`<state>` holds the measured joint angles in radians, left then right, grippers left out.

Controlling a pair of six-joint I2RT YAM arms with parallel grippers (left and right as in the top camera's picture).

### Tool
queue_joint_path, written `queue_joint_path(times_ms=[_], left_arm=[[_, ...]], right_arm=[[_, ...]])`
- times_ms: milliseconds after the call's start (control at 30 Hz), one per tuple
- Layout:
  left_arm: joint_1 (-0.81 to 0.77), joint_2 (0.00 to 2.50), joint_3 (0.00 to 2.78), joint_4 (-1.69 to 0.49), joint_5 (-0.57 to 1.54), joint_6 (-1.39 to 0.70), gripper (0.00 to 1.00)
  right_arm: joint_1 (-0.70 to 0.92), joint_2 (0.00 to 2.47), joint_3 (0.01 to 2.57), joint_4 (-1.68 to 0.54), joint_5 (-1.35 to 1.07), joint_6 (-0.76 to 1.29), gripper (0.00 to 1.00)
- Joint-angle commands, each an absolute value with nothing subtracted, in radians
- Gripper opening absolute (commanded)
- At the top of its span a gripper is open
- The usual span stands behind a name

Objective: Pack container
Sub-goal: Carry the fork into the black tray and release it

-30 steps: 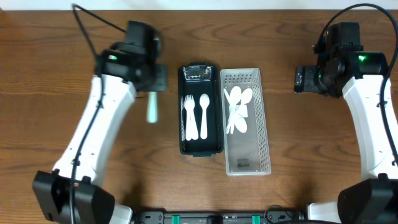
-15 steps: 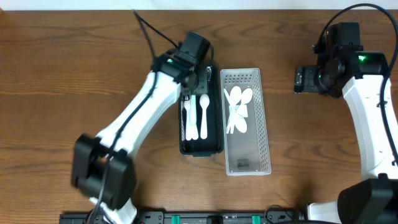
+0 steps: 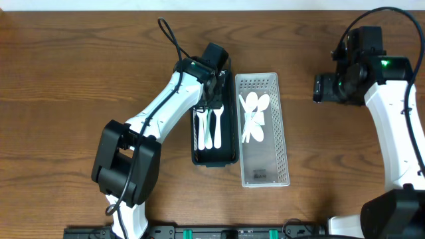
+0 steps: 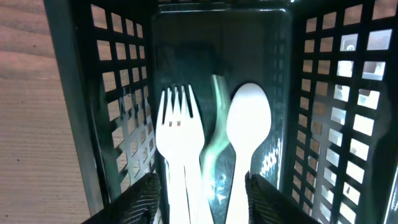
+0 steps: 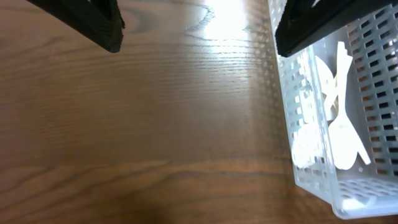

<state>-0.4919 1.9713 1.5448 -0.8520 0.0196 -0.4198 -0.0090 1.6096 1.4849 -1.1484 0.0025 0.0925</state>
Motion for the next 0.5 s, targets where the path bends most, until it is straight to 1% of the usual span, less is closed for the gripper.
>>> queue_joint_path(times_ms=[0, 100, 167, 233, 267, 333, 467], left_arm=[[-0.488, 1.967, 1.547, -0.86, 0.015, -0.379, 0.48], [-0.488, 1.939, 1.547, -0.87, 0.014, -0.329, 0.48], [-0.485, 1.9, 1.547, -0.882, 0.013, -0.307, 0.49], [-0.477, 1.853, 1.547, -0.894, -0.004, -0.306, 0.48], [-0.47, 1.819, 1.547, -0.901, -0.021, -0.306, 0.49], [-0.454, 1.763, 1.547, -0.908, -0.057, -0.303, 0.49], [-0.393, 1.637, 1.547, -0.929, -0.154, -0.27, 0.48]], right_arm=[[0.006, 1.61, 1.438, -1.129, -0.017, 0.08, 0.73], [0.032, 1.61, 1.393, -1.095, -0.017, 0.08, 0.56], [0.055, 1.61, 1.363, -1.068, -0.017, 0.08, 0.34], [0.08, 1.611, 1.339, -1.042, -0.017, 0.08, 0.18], [0.096, 1.613, 1.328, -1.03, -0.017, 0.08, 0.13], [0.123, 1.622, 1.322, -1.022, -0.023, 0.08, 0.1], [0.183, 1.675, 1.32, -1.014, -0.038, 0.081, 0.09]])
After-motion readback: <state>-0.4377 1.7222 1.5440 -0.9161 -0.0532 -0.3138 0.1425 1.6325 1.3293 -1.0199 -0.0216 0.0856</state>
